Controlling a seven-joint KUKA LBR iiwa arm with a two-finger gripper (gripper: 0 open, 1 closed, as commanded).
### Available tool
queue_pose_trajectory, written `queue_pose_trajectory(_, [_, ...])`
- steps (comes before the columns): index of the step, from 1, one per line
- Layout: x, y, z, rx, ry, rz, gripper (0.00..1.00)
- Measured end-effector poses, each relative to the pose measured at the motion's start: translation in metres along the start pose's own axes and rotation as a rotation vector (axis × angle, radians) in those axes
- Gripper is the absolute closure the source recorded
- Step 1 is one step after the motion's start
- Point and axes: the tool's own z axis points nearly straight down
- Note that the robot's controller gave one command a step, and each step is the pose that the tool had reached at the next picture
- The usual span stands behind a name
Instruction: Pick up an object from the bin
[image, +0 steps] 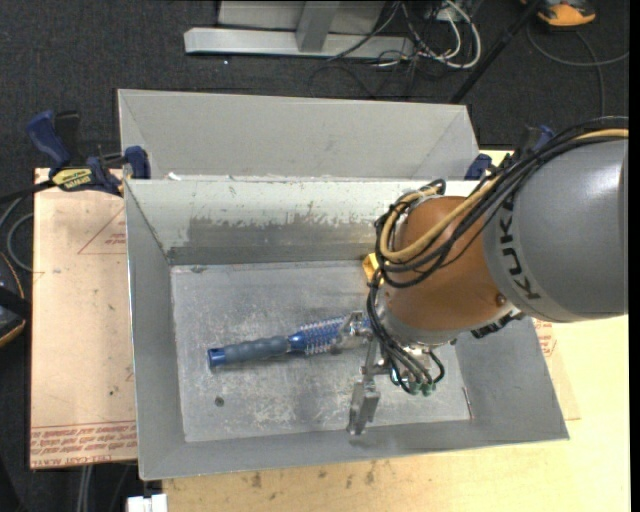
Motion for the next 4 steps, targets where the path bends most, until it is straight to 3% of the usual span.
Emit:
queue_pose_trajectory(1, [-0.068, 0.101, -0.013, -0.006, -0.014, 0.112, 0.00])
queue_pose_trajectory(2, [-0.086, 0.085, 0.069, -0.003, -0.017, 0.081, 0.00])
queue_pose_trajectory(3, [-0.087, 0.086, 0.065, -0.004, -0.019, 0.081, 1.00])
queue_pose_trajectory(4, [-0.079, 0.096, -0.072, -0.003, -0.017, 0.056, 1.00])
